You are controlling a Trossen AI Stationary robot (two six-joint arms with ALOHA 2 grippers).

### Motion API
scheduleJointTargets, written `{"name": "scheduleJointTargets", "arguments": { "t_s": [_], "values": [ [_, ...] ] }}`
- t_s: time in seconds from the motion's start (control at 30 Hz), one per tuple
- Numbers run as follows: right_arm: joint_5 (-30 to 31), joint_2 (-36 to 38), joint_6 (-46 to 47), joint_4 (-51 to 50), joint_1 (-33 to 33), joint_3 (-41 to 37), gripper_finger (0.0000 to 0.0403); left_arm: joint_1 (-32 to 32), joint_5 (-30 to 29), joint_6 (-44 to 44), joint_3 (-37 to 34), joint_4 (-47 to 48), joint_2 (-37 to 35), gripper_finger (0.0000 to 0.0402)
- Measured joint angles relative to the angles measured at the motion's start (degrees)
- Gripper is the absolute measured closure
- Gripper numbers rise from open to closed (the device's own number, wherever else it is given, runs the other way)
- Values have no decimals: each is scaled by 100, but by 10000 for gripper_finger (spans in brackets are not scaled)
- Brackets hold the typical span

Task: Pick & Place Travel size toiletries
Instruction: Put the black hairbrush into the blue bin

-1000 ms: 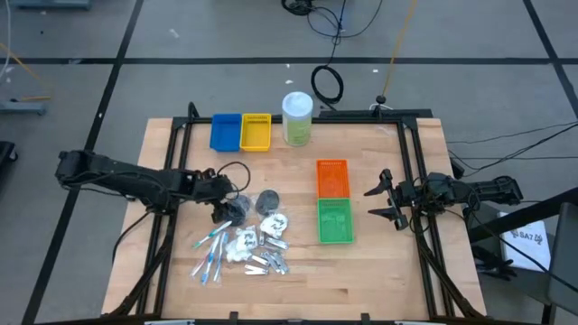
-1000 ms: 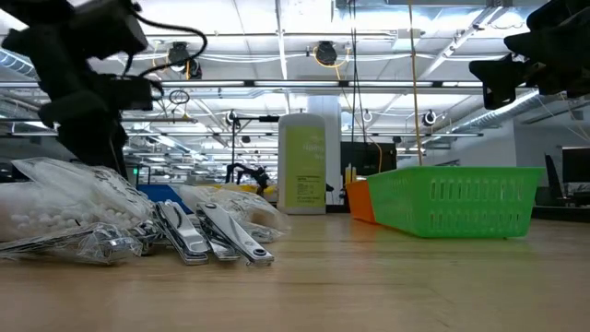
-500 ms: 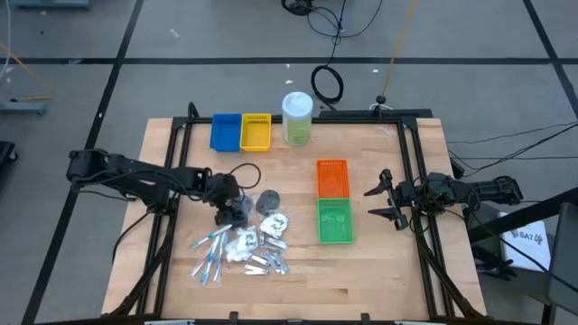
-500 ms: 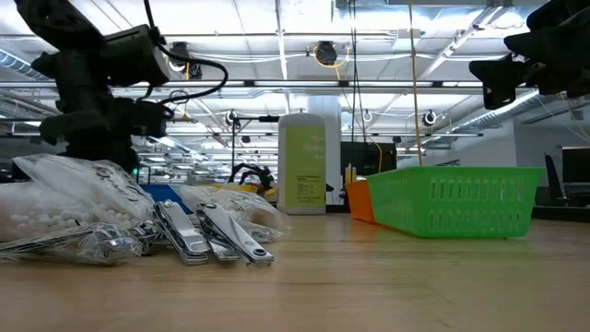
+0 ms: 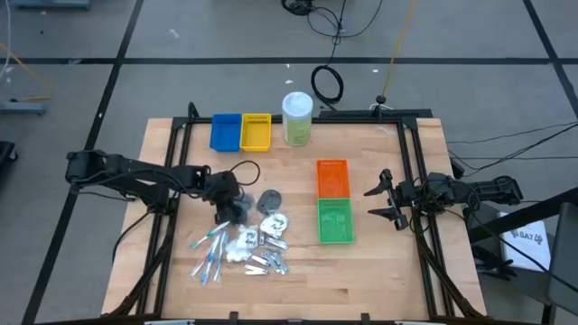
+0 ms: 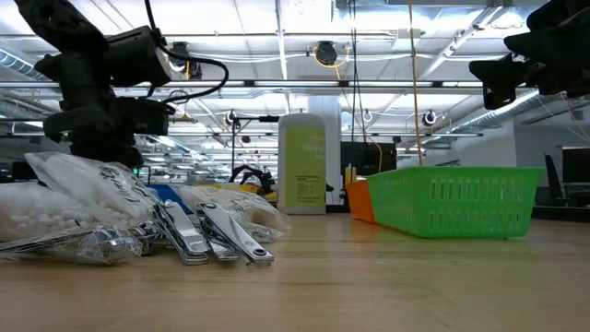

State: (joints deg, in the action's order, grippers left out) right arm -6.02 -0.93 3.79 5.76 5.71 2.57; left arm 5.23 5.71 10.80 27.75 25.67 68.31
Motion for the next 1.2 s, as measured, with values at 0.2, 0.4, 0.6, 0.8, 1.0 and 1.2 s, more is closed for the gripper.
{"name": "scheduleJointTargets", "arguments": {
  "t_s": [0.2,0.4,0.6,0.8,1.0,1.2],
  "values": [
    [0,0,0,0,-1,0,161,0,26,104,-11,7,-520,392],
    [0,0,-2,0,-2,0,161,0,-160,-10,-11,-4,-1068,390],
    [0,0,-1,0,0,0,161,0,-530,219,-7,-11,-1256,382],
    [0,0,-2,0,-2,0,161,0,-743,615,-3,66,-1256,312],
    [0,0,0,0,-1,0,161,0,-876,799,0,635,-1256,207],
    [0,0,0,0,-2,0,161,-27,-724,1299,0,1111,-1244,147]
  ]
}}
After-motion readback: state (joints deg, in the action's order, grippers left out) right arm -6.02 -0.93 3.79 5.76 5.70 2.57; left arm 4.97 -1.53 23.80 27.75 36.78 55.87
